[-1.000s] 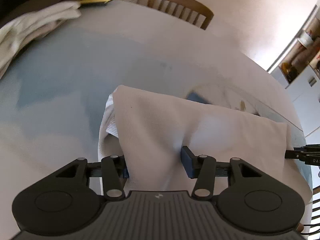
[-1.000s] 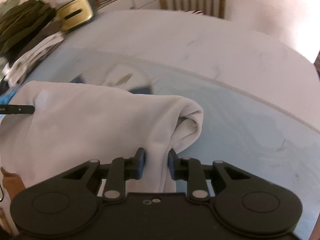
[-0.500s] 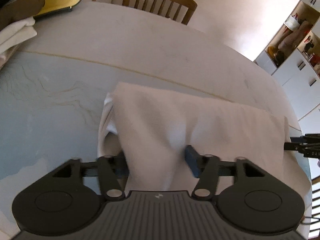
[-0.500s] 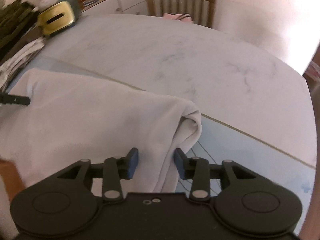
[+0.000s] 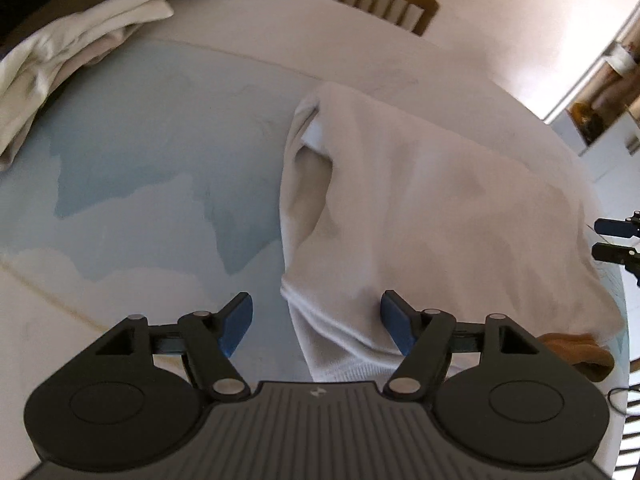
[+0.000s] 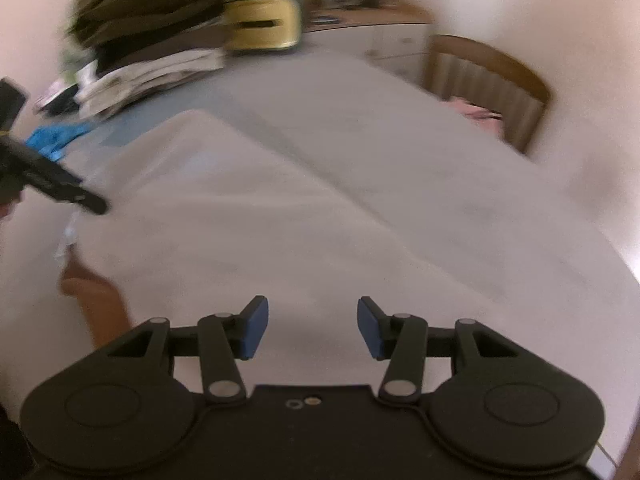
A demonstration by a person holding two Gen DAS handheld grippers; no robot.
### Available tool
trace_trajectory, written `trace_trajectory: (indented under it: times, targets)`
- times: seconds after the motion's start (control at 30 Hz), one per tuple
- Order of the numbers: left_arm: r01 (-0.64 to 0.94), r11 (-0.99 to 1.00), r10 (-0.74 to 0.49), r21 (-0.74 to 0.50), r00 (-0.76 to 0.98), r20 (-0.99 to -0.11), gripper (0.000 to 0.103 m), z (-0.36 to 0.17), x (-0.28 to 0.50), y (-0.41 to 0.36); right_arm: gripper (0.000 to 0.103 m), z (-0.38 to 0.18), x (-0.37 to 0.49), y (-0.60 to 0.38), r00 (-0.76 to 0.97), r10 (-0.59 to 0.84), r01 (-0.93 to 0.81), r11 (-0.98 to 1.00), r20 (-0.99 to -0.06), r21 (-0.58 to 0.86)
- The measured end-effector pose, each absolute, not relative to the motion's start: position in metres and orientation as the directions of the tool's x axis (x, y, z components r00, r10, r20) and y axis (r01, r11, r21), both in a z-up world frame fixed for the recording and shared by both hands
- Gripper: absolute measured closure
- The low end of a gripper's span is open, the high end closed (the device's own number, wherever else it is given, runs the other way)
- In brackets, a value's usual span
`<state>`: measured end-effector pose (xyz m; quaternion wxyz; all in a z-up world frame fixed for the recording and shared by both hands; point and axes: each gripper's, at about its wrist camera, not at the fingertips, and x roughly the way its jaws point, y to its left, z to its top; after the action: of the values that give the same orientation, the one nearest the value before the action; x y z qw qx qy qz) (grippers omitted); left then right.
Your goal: Fold clothes
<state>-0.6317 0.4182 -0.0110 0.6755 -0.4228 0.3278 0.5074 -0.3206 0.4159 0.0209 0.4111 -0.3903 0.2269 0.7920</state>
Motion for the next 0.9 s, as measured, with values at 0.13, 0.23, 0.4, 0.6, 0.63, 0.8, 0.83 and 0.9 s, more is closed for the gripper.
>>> trace_trajectory:
  times: [0.13,0.23,0.4,0.6,0.63,0.8,0.83,0.9]
  targets:
    - [-0.974,0.165,0.444,-0.154,0.213,-0.870,0.032,-0.014,-0.621,0.408,0.000,0.014,-0.353,0.405,-0.449,0.380,-0.713,-0.698,-0.809,0.068]
    - [-0.977,0.182,0.453,-0.109,0.181,-0.873,0.032,-0.014,-0.613,0.405,0.000,0.002,-0.367,0.388,-0.423,0.353,-0.643,-0.766,-0.835,0.002]
    - [-0.979,0.180,0.457,-0.094,0.168,-0.874,0.030,-0.015,-0.609,0.404,0.000,-0.003,-0.364,0.380,-0.413,0.360,-0.636,-0.772,-0.837,-0.017]
    - [-0.979,0.184,0.447,-0.085,0.161,-0.880,0.026,-0.016,-0.608,0.409,0.000,0.041,-0.360,0.378,-0.542,0.395,-0.637,-0.769,-0.741,0.056]
    - [-0.980,0.183,0.445,-0.083,0.158,-0.881,0.026,-0.017,-0.608,0.409,0.000,0.041,-0.366,0.378,-0.543,0.390,-0.623,-0.781,-0.744,0.045]
    - [-0.980,0.183,0.441,-0.075,0.150,-0.885,0.025,-0.018,-0.608,0.411,0.000,0.020,-0.386,0.361,-0.535,0.317,-0.550,-0.834,-0.783,0.039]
    - [-0.980,0.184,0.441,-0.074,0.149,-0.885,0.024,-0.018,-0.608,0.411,0.000,0.015,-0.388,0.357,-0.528,0.307,-0.541,-0.840,-0.792,0.036]
    - [-0.981,0.183,0.440,-0.072,0.147,-0.886,0.023,-0.019,-0.608,0.412,0.000,0.003,-0.393,0.349,-0.498,0.304,-0.528,-0.849,-0.812,0.005]
